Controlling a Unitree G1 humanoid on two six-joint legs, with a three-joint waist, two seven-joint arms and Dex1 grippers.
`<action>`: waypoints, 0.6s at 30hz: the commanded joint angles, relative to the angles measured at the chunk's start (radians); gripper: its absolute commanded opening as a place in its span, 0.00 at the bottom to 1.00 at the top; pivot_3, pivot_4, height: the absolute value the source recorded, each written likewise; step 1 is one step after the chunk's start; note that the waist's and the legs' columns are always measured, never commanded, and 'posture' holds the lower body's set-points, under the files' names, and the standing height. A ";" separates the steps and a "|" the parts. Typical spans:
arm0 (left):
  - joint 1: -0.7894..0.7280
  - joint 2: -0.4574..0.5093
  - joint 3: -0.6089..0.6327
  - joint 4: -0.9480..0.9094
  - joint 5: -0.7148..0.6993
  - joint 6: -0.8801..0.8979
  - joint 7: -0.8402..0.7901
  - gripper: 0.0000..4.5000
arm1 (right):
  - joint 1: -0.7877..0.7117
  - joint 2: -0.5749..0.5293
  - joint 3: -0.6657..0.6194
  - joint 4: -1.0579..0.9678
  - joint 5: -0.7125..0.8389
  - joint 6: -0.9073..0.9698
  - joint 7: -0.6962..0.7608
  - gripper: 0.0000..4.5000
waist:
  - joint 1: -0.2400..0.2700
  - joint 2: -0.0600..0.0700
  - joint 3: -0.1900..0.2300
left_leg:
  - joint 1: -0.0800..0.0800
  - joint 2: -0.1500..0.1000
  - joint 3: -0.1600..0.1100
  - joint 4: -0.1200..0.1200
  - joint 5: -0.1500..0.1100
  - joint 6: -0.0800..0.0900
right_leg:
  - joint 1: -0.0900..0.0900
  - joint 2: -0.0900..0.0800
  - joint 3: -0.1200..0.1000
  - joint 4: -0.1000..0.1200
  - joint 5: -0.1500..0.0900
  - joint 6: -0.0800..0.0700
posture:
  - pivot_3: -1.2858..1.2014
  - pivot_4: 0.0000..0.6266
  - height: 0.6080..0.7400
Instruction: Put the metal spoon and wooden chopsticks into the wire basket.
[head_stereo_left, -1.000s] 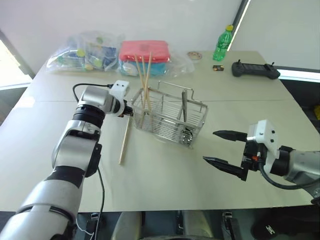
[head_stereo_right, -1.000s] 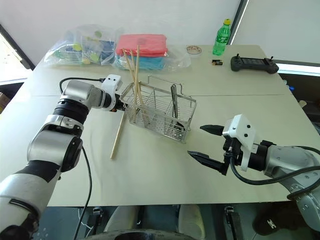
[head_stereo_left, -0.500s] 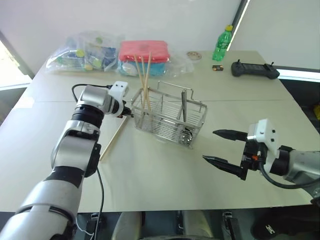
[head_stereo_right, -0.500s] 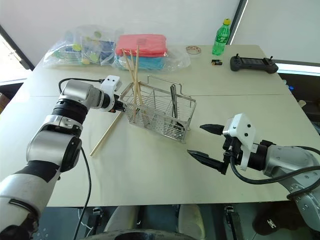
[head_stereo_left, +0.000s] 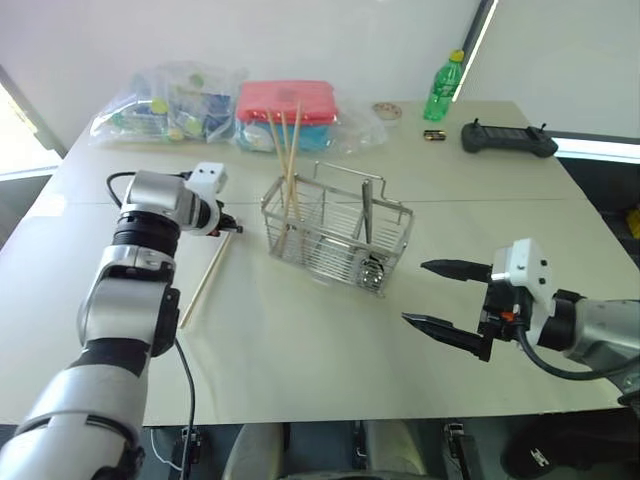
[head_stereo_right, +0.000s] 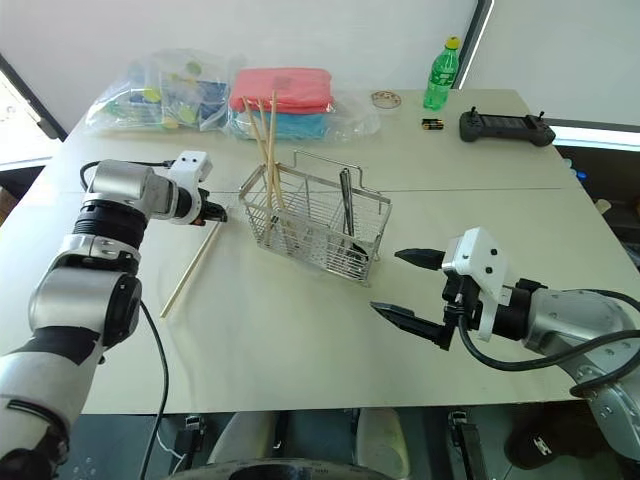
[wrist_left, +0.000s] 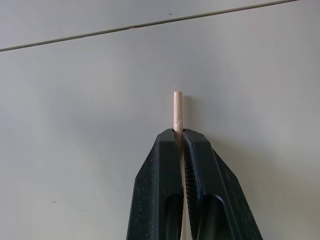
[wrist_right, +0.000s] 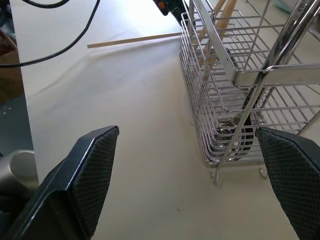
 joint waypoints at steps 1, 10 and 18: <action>0.015 0.034 0.061 -0.094 -0.016 0.025 0.034 0.00 | -0.026 -0.008 -0.006 0.006 -0.002 -0.025 0.024 1.00 | 0.000 0.000 0.000 | 0.000 0.000 0.000 0.000 0.000 0.000 | 0.000 0.000 0.000 0.000 0.000 0.000 | 0.52 0.24 0.63; 0.192 0.054 0.253 -0.443 -0.093 0.188 0.118 0.00 | -0.101 -0.022 -0.020 0.034 0.022 -0.006 0.053 1.00 | -0.001 0.000 0.000 | 0.000 0.000 -0.001 0.000 0.000 0.000 | 0.000 0.000 0.000 0.001 0.001 -0.002 | 0.52 0.24 0.63; 0.220 0.013 0.435 -0.619 -0.175 0.118 0.179 0.00 | -0.163 -0.017 -0.021 0.026 0.083 0.029 0.037 1.00 | 0.001 0.000 0.000 | 0.000 0.000 -0.001 0.001 0.000 -0.001 | 0.001 0.000 0.000 0.000 0.003 -0.004 | 0.52 0.24 0.63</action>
